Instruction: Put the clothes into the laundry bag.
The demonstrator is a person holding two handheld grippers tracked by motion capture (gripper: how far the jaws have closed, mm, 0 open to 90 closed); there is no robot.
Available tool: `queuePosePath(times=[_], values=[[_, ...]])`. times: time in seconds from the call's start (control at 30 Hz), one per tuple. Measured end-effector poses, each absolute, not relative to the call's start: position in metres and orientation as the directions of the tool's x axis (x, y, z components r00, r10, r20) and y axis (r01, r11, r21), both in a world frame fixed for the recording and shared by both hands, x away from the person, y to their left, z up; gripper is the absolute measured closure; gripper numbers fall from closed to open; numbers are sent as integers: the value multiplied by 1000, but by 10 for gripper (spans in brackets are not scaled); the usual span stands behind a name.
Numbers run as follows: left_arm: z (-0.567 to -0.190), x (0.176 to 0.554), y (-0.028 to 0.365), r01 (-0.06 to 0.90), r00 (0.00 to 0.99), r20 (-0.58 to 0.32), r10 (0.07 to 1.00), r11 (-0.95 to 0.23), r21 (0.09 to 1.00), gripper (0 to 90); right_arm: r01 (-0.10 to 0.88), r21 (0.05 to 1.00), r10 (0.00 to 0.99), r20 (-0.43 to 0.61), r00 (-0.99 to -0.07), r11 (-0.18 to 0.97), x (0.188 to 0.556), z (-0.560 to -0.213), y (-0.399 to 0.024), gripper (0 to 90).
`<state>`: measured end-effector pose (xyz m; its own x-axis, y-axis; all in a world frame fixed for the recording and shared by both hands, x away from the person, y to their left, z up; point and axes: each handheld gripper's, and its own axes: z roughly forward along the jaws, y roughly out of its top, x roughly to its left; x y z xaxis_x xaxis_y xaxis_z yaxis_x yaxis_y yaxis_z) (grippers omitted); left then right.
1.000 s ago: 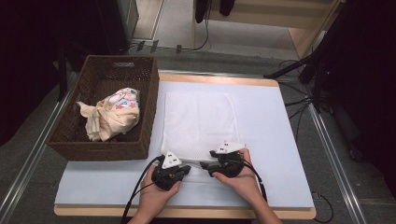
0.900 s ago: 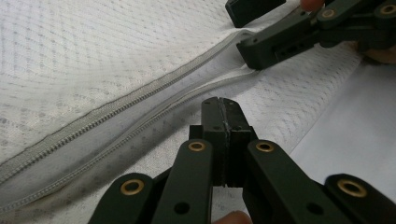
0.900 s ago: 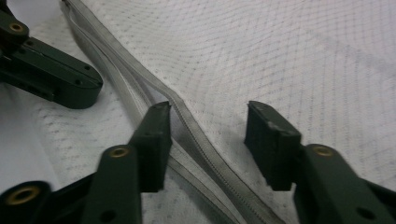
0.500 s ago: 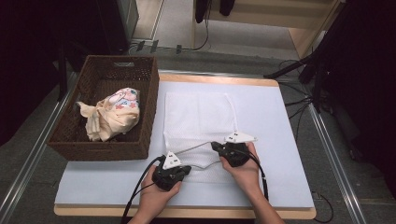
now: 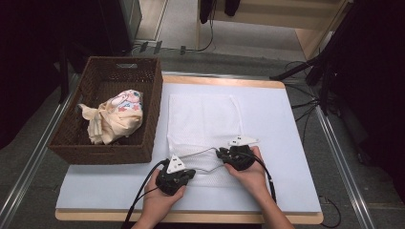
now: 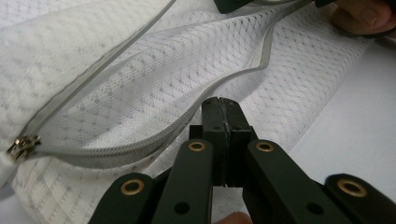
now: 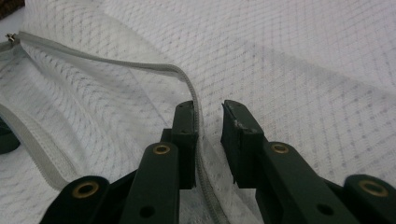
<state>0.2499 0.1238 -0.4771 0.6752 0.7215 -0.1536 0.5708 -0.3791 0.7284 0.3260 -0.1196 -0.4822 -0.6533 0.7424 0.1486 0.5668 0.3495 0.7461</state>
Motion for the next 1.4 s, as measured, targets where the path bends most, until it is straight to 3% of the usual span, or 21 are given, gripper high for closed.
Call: queuePosePath(times=[0.1, 0.2, 0.33, 0.4, 0.47, 0.57, 1.2, 1.33, 1.4], values=[[-477, 250, 124, 574, 674, -156, 722, -378, 726, 900, 570, 739, 741, 146, -655, 359, 325, -481, -119, 726], [-477, 250, 124, 574, 673, -156, 723, -378, 726, 900, 567, 745, 736, 155, -659, 351, 322, -482, -118, 632], [-477, 250, 124, 572, 674, -158, 722, -375, 729, 900, 507, 759, 728, 63, -682, 409, 315, -484, -111, 593], [-477, 250, 124, 572, 674, -158, 721, -375, 729, 900, 503, 753, 743, 28, -669, 424, 312, -482, -107, 646], [-477, 250, 124, 572, 675, -157, 721, -376, 729, 900, 492, 755, 741, 12, -672, 433, 309, -481, -104, 811], [-477, 250, 124, 574, 673, -158, 722, -376, 727, 900, 486, 761, 737, 16, -676, 430, 307, -480, -103, 883], [-477, 250, 123, 569, 677, -143, 722, -389, 724, 900, 448, 885, 782, 190, -594, 125, 318, -435, -145, 890], [-477, 251, 124, 577, 678, -169, 715, -376, 725, 900, 455, 884, 787, 203, -583, 110, 319, -434, -150, 889], [-477, 253, 127, 588, 692, -217, 689, -362, 724, 817, 452, 884, 783, 193, -591, 123, 318, -437, -148, 889]])
